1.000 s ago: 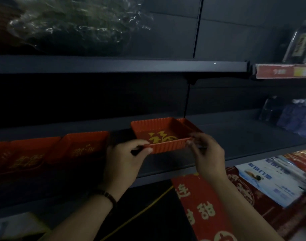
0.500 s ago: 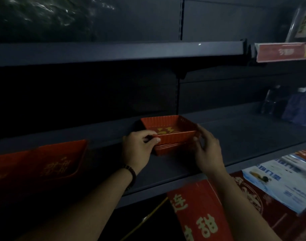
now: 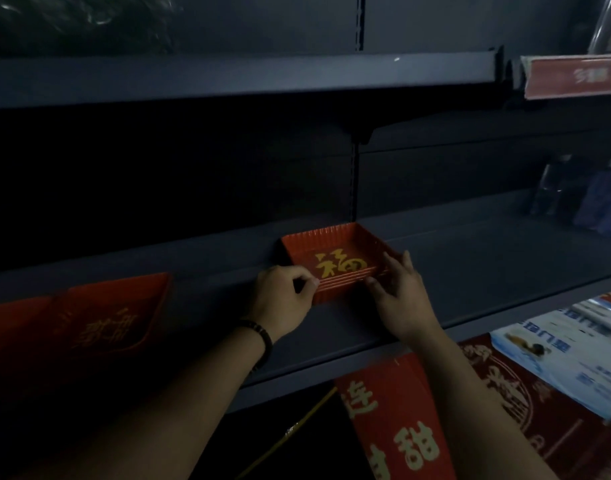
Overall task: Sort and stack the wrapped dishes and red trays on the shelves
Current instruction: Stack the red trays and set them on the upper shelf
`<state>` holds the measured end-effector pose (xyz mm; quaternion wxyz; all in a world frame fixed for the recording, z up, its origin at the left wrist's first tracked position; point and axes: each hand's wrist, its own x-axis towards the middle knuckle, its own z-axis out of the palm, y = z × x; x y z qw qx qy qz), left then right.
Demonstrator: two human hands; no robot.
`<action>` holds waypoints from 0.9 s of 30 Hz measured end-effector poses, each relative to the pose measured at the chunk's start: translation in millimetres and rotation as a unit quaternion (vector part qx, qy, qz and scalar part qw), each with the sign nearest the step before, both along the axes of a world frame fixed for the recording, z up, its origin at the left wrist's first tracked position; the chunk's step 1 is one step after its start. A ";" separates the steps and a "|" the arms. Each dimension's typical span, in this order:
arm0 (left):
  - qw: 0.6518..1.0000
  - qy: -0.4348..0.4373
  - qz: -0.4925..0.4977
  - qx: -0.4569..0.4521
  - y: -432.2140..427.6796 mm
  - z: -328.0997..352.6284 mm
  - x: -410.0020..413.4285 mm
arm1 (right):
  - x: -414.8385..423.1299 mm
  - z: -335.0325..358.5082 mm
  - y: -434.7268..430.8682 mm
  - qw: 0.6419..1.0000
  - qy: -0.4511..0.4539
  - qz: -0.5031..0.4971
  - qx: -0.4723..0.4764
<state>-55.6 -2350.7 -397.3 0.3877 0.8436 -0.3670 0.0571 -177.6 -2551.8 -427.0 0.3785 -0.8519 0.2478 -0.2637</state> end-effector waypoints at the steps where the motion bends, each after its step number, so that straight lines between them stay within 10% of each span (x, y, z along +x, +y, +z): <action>1: 1.000 -0.002 0.000 0.004 -0.2 -0.2 -2.1 | -0.2 -0.4 -0.9 1.000 0.005 0.000 -0.006; 27: 0.996 0.049 0.069 0.032 242.8 -4.5 -62.9 | -50.7 42.6 217.5 0.975 0.173 0.103 -0.095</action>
